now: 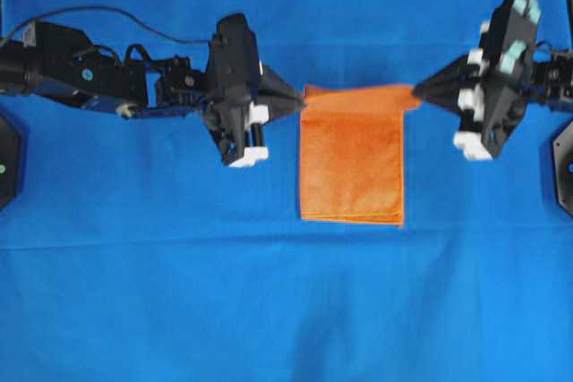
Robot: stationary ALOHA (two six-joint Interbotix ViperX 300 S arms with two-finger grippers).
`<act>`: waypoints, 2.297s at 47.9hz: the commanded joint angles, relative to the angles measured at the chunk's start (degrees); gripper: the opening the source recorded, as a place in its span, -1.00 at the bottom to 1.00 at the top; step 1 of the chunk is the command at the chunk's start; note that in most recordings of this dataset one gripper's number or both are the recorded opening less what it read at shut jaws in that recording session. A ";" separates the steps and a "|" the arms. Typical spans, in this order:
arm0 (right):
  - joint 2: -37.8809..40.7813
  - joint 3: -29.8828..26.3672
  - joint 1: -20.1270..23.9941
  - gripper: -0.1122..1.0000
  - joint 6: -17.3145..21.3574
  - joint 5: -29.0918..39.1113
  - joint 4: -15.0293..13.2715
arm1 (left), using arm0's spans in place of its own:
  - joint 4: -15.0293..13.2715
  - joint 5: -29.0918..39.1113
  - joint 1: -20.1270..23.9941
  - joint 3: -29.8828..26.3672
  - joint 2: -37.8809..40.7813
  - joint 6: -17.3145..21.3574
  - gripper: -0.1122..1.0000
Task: Fold a vertical towel.
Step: 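Lay the far edge down onto the near edge with both grippers, then open both grippers and withdraw them sideways from the folded towel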
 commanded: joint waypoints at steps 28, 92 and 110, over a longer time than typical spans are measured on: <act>17.14 -2.37 16.61 -0.77 14.50 -0.53 0.26 | 0.00 -0.09 -10.28 -1.41 9.49 -0.70 -0.75; 7.47 -5.98 21.01 0.26 14.15 2.55 -0.44 | 0.00 8.96 -12.92 -0.97 -4.31 -0.53 -0.09; -9.93 -7.29 19.95 0.26 13.97 5.10 -8.53 | 0.00 13.54 -12.74 1.41 -20.21 -0.26 -0.09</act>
